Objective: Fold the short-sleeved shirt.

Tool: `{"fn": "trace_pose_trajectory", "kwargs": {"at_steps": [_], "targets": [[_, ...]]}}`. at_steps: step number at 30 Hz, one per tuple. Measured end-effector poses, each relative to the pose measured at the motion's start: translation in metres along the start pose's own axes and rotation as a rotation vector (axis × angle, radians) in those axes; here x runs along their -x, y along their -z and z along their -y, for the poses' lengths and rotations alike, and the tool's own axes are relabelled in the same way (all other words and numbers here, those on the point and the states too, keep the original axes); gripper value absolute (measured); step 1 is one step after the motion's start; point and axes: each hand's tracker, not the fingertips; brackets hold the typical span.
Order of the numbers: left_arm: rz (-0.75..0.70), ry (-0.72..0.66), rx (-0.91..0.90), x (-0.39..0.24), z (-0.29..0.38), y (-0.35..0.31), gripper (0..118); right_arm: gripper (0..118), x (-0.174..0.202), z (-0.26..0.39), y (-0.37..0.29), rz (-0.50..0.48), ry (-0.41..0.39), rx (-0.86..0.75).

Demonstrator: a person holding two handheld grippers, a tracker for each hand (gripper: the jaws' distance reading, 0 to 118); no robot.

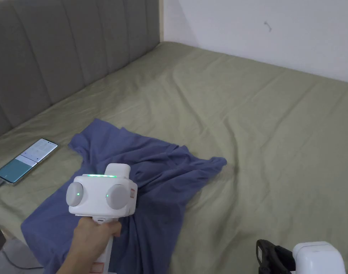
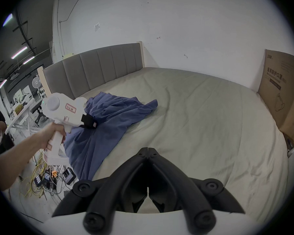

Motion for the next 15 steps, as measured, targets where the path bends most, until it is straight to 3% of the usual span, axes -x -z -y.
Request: {"fn": "trace_pose_trajectory", "kwargs": {"at_steps": [3,7,15], "targets": [[0.028,-0.009,-0.018,0.003,0.0,-0.02,0,0,-0.008,0.003,-0.005,0.025,-0.006,0.006],[0.128,-0.092,-0.087,0.019,-0.009,-0.058,0,0,-0.022,0.005,-0.018,0.038,0.044,-0.009],[0.204,0.012,-0.36,-0.017,-0.045,-0.217,0,0,-0.047,0.002,-0.07,0.067,0.087,-0.111]]}}
